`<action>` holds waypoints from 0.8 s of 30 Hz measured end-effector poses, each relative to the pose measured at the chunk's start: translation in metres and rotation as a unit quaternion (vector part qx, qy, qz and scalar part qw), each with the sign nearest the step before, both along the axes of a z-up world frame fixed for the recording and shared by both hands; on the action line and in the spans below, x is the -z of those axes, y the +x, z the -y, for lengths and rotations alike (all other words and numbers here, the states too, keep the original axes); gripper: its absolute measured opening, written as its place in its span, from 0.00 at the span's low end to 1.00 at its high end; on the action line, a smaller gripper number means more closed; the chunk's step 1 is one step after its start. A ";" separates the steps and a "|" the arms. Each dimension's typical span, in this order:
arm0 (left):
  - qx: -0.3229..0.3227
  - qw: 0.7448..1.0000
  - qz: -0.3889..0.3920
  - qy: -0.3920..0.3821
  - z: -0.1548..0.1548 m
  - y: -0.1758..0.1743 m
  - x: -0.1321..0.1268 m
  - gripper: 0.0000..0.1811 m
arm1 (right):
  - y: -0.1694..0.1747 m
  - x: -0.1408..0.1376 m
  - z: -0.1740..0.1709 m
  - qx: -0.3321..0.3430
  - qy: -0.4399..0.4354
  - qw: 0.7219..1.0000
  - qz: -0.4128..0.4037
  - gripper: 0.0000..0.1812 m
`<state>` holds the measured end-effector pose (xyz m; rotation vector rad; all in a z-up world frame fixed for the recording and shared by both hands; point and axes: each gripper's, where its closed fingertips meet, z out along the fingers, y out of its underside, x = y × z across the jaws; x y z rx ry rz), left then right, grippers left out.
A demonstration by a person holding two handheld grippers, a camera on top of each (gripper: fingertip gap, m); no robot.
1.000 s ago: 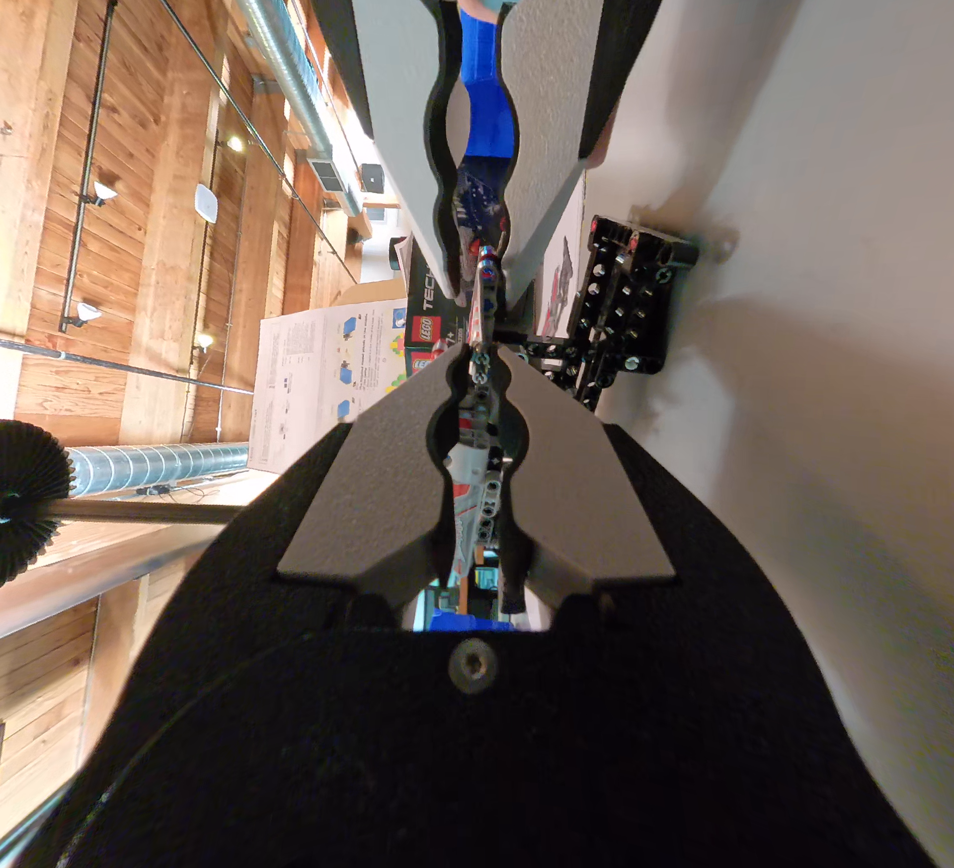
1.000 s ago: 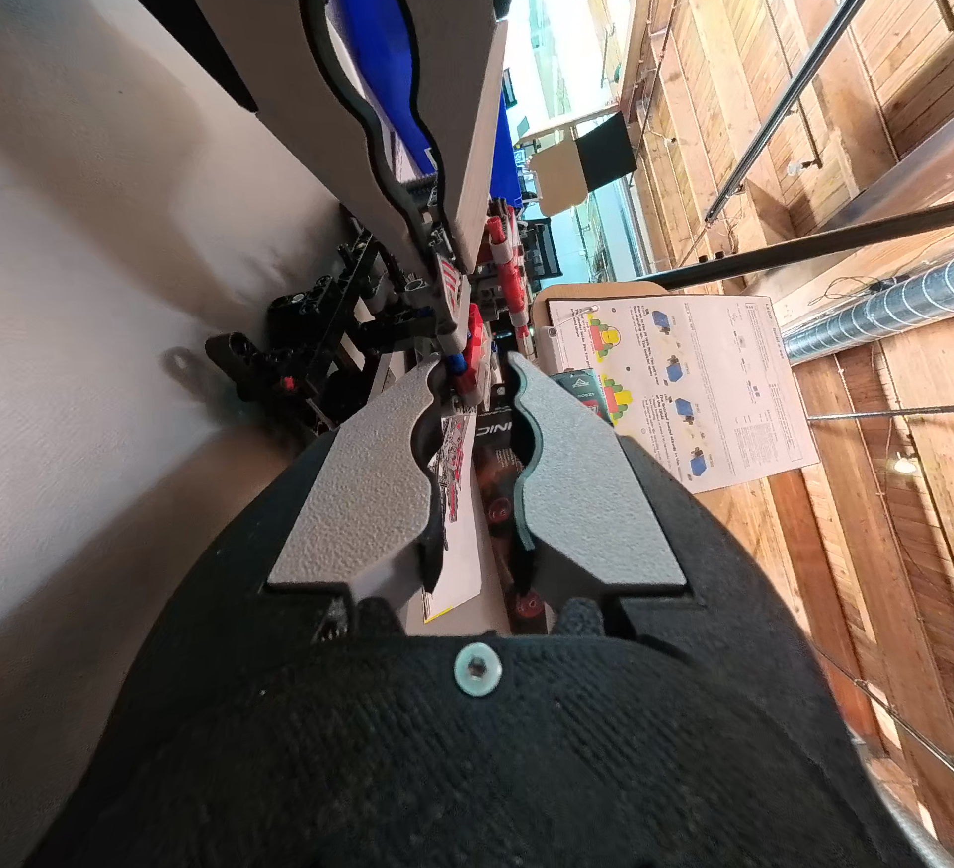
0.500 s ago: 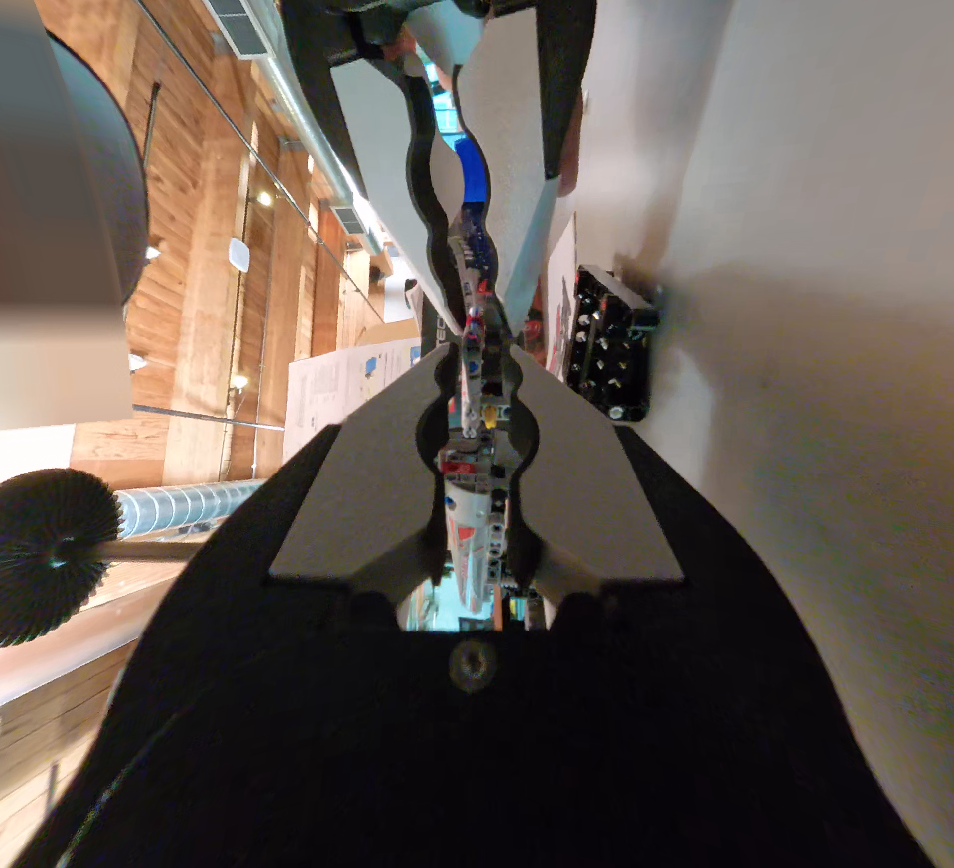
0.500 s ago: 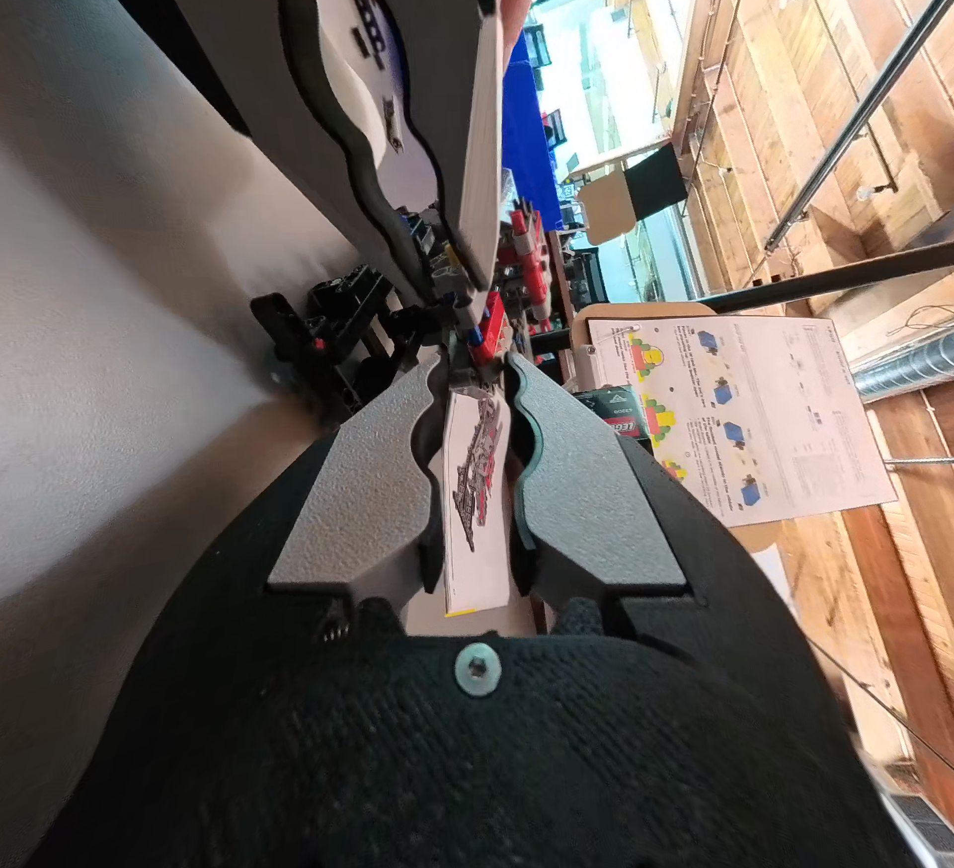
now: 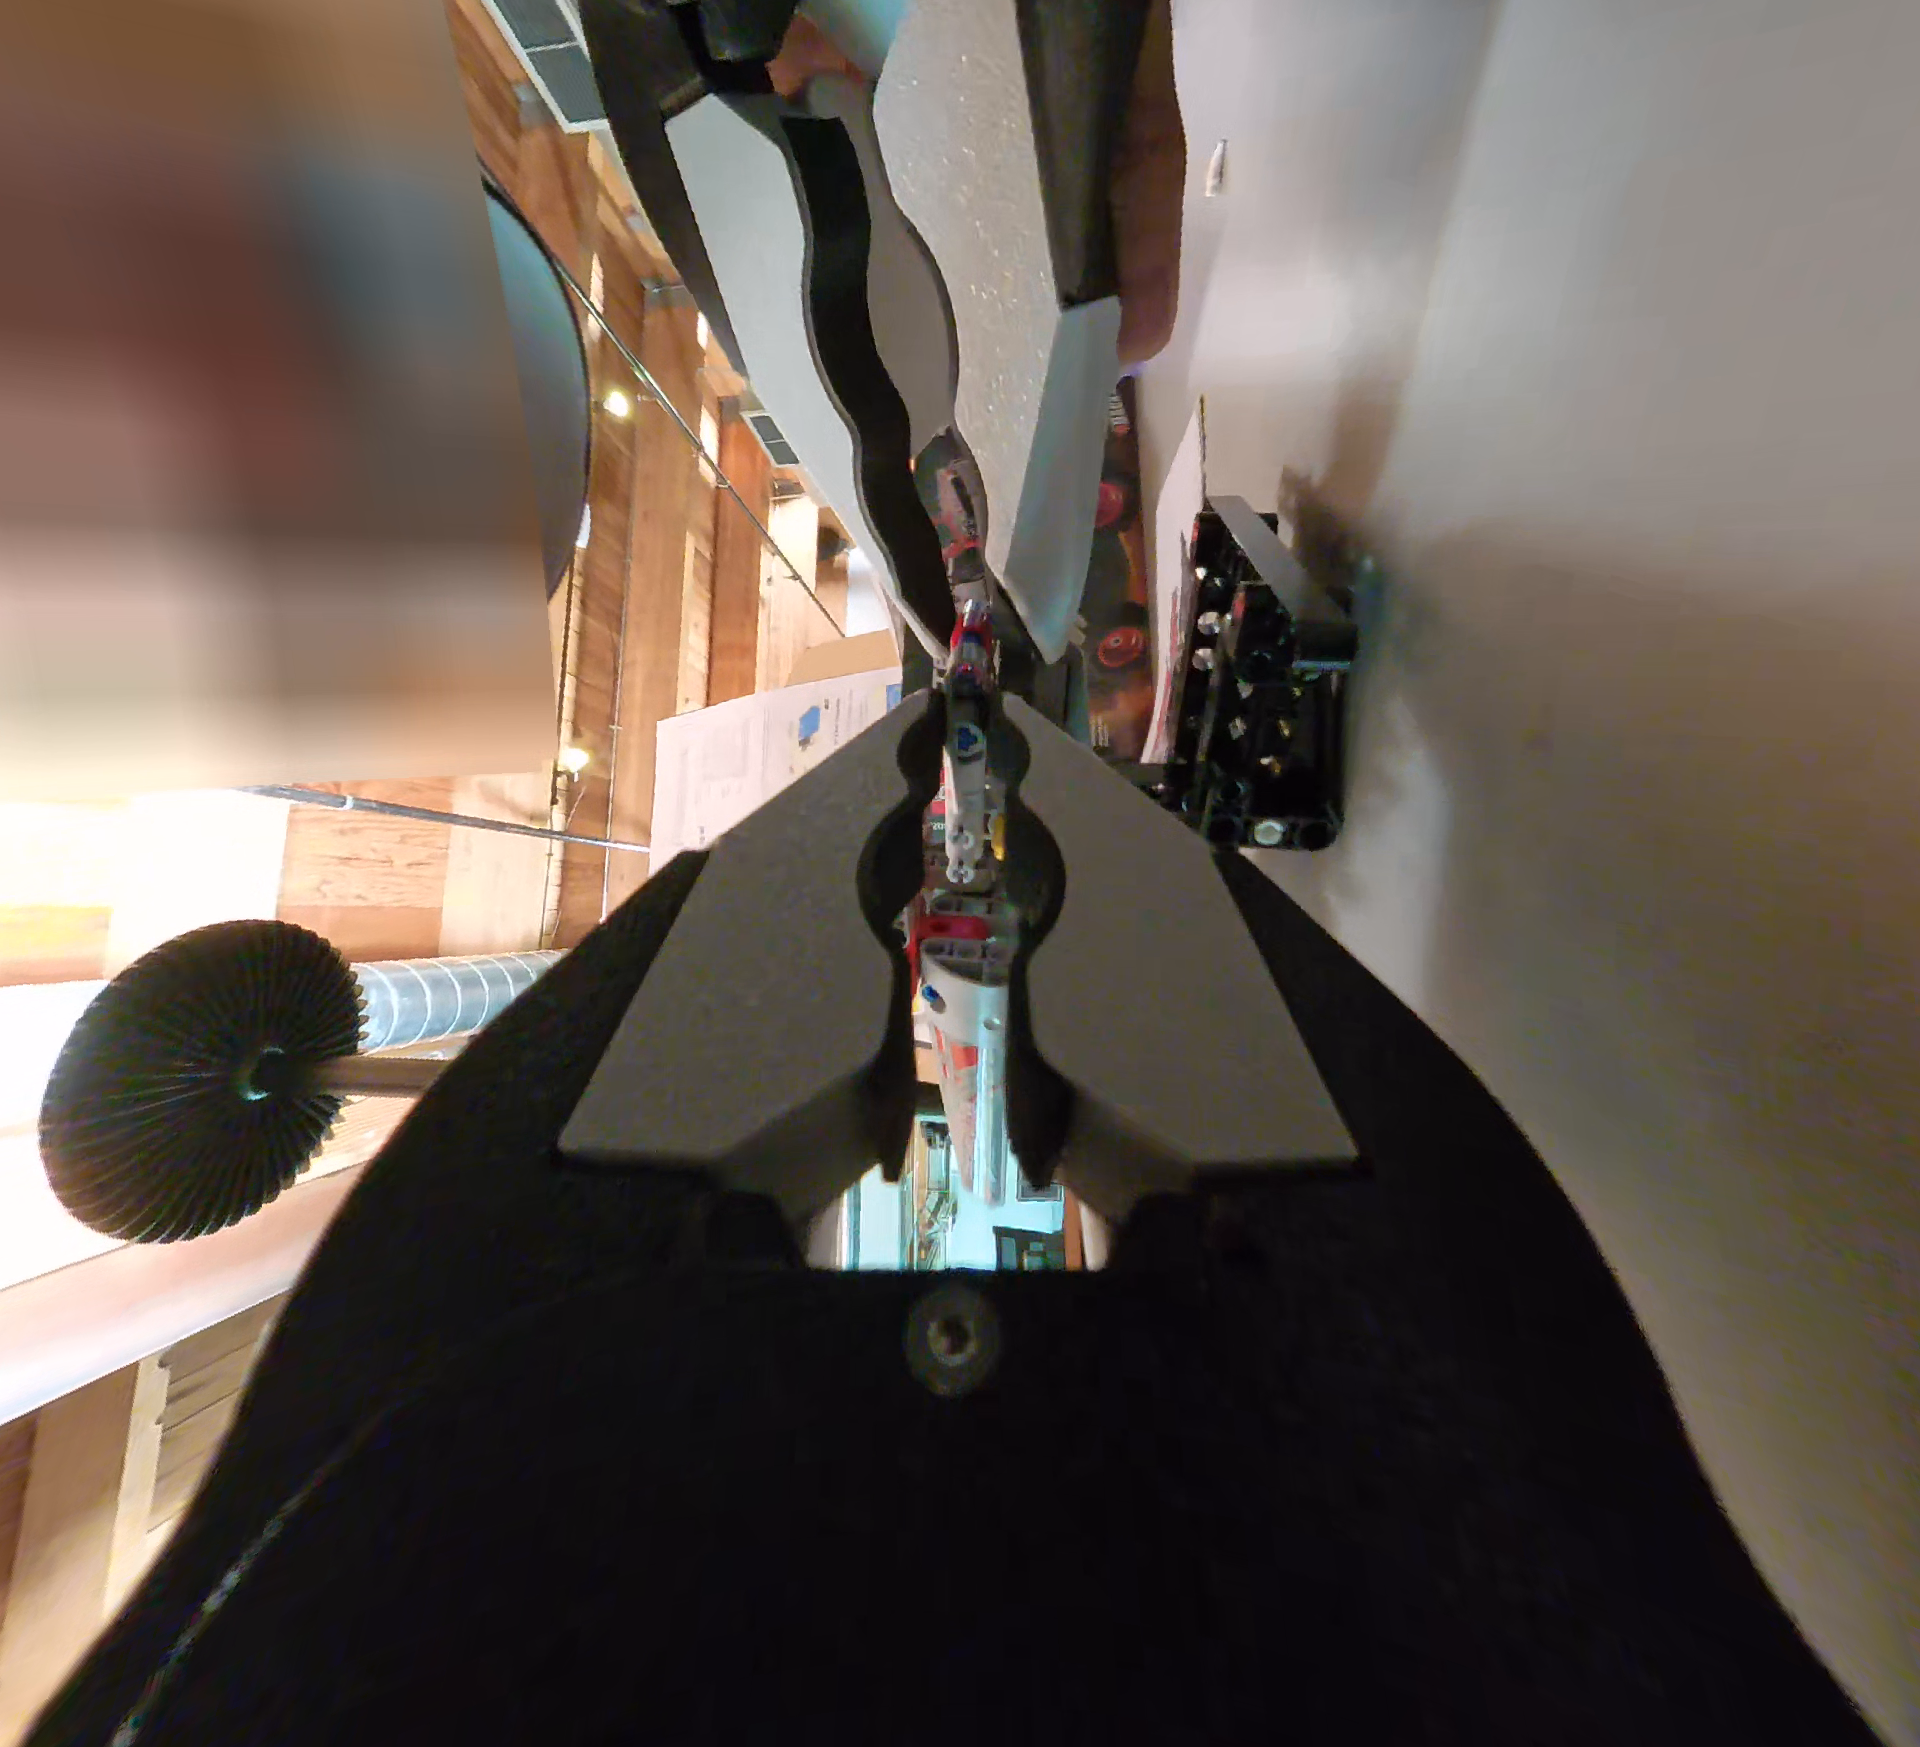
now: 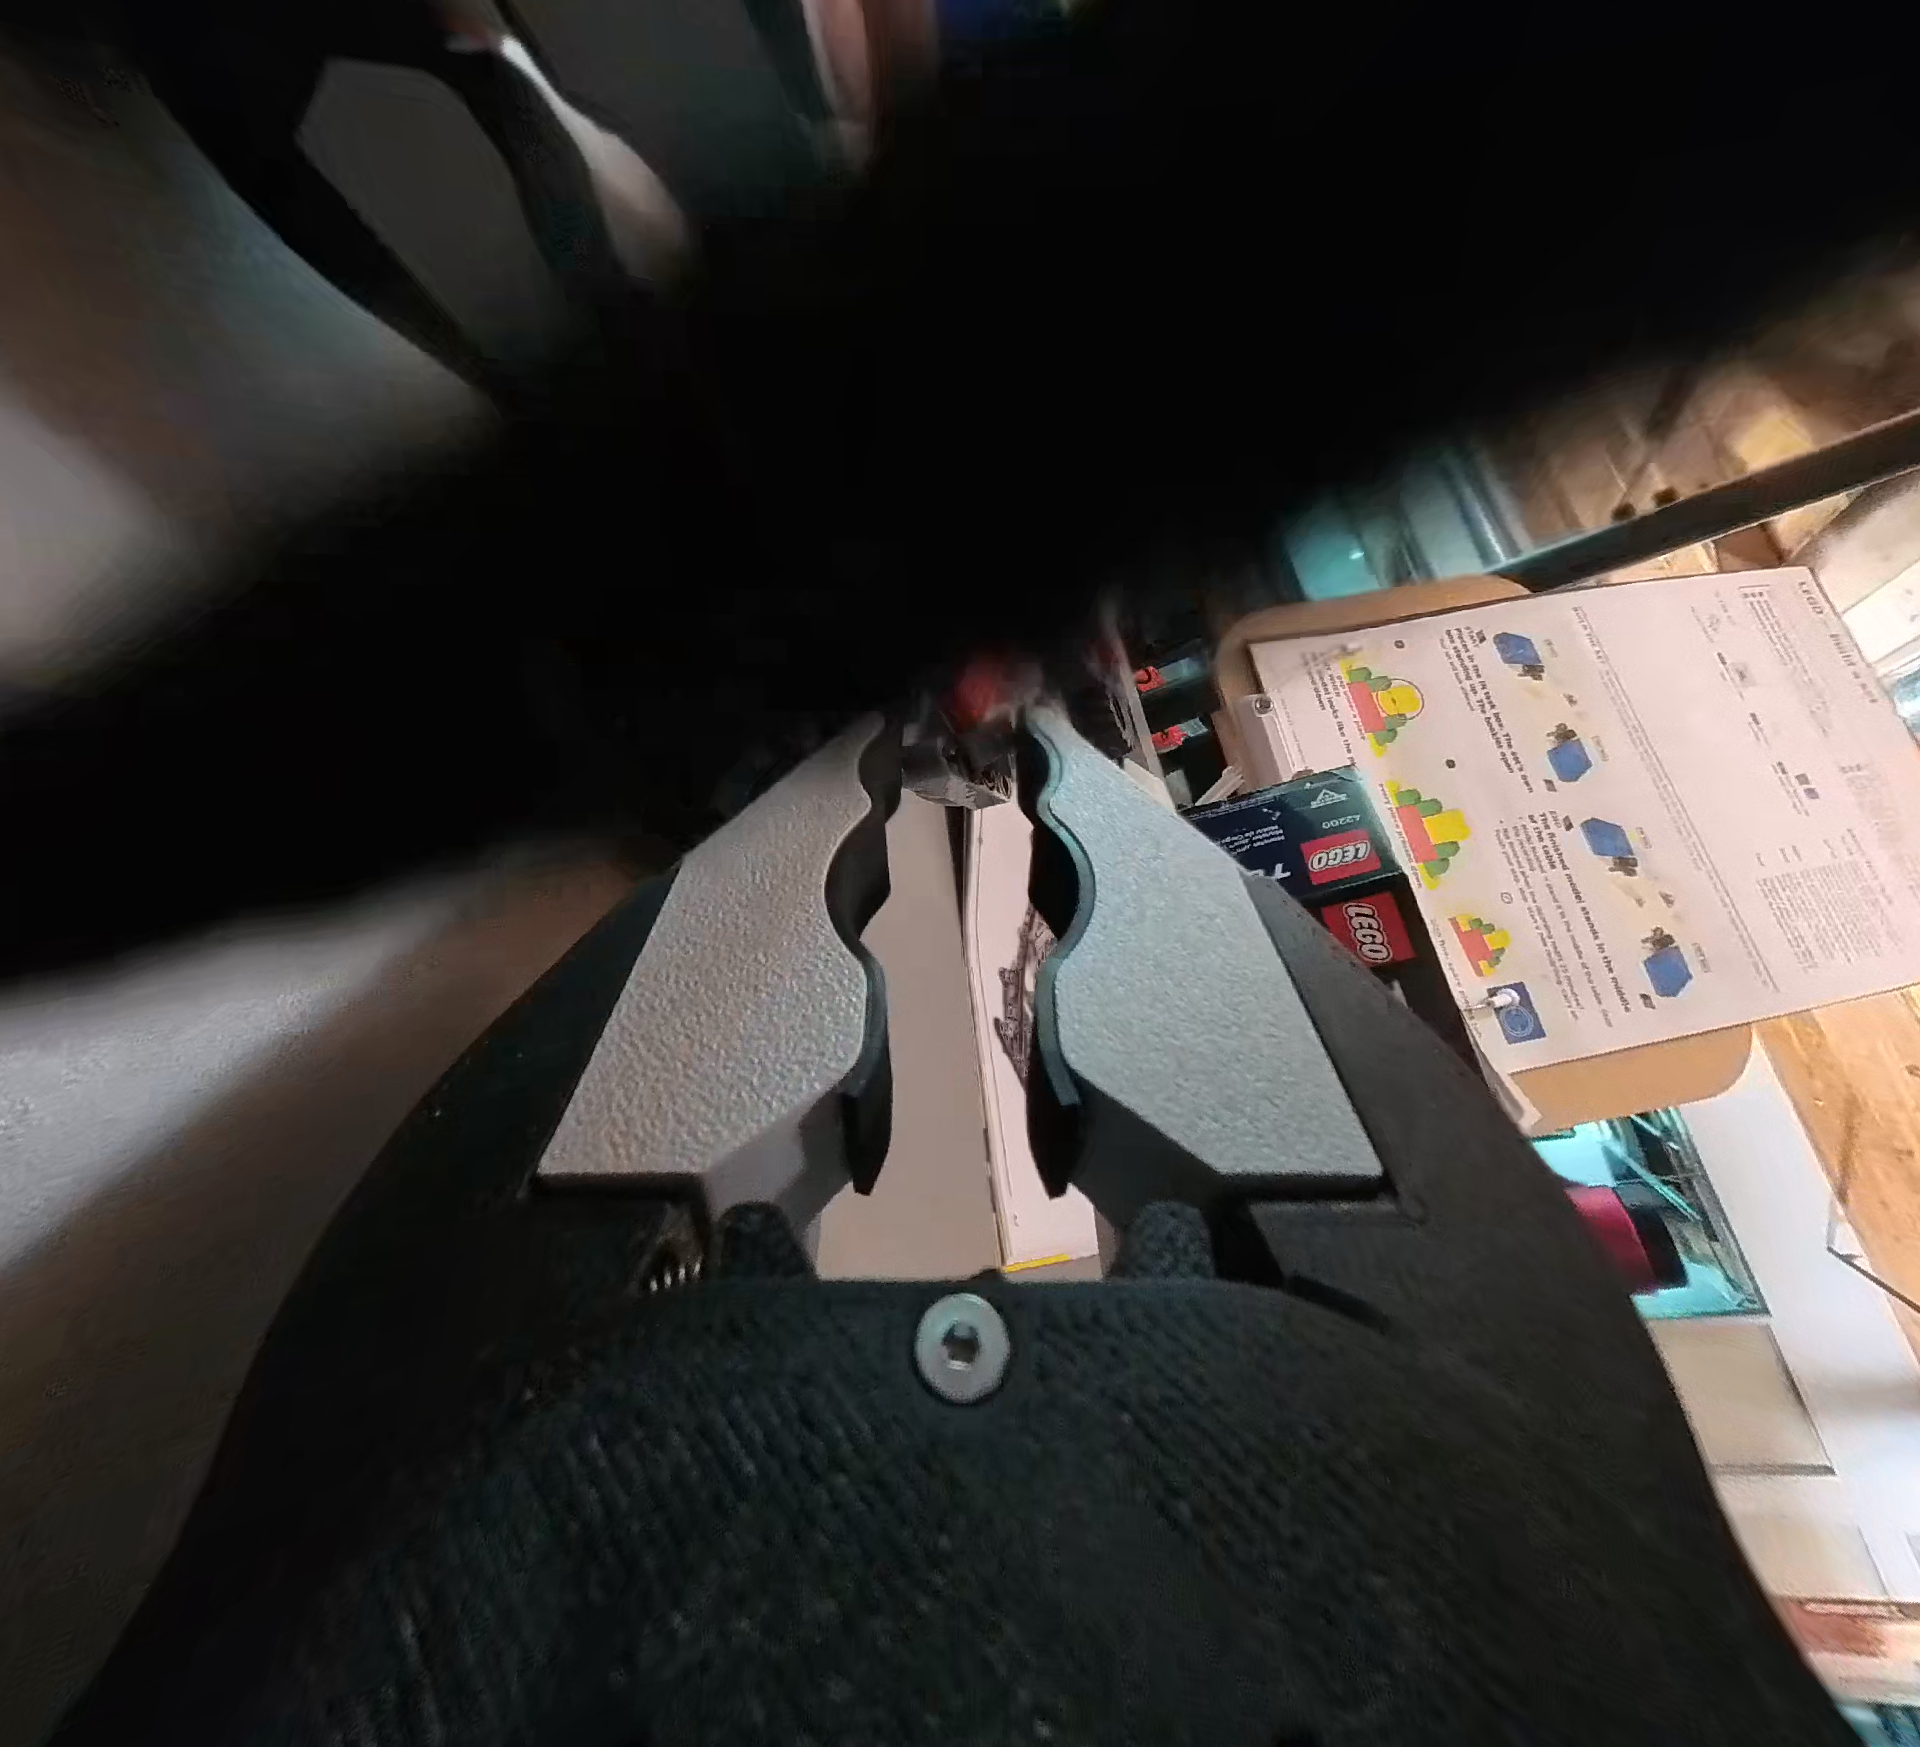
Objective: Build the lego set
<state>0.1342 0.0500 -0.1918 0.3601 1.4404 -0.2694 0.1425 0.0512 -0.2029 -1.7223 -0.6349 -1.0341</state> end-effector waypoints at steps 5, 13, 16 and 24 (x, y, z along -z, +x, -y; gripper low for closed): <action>0.001 1.000 0.005 -0.004 0.002 0.001 -0.003 0.03 | 0.000 -0.001 0.000 -0.003 0.004 1.000 -0.011 0.12; 0.001 1.000 0.009 -0.008 0.002 0.003 -0.006 0.03 | 0.001 -0.001 -0.001 0.000 0.002 1.000 -0.004 0.10; 0.000 1.000 0.009 -0.008 0.001 0.004 -0.007 0.03 | 0.002 -0.001 -0.002 0.000 0.003 1.000 -0.005 0.11; 0.001 1.000 0.013 -0.007 -0.001 0.006 -0.006 0.03 | 0.002 -0.001 -0.004 0.001 0.000 1.000 0.005 0.11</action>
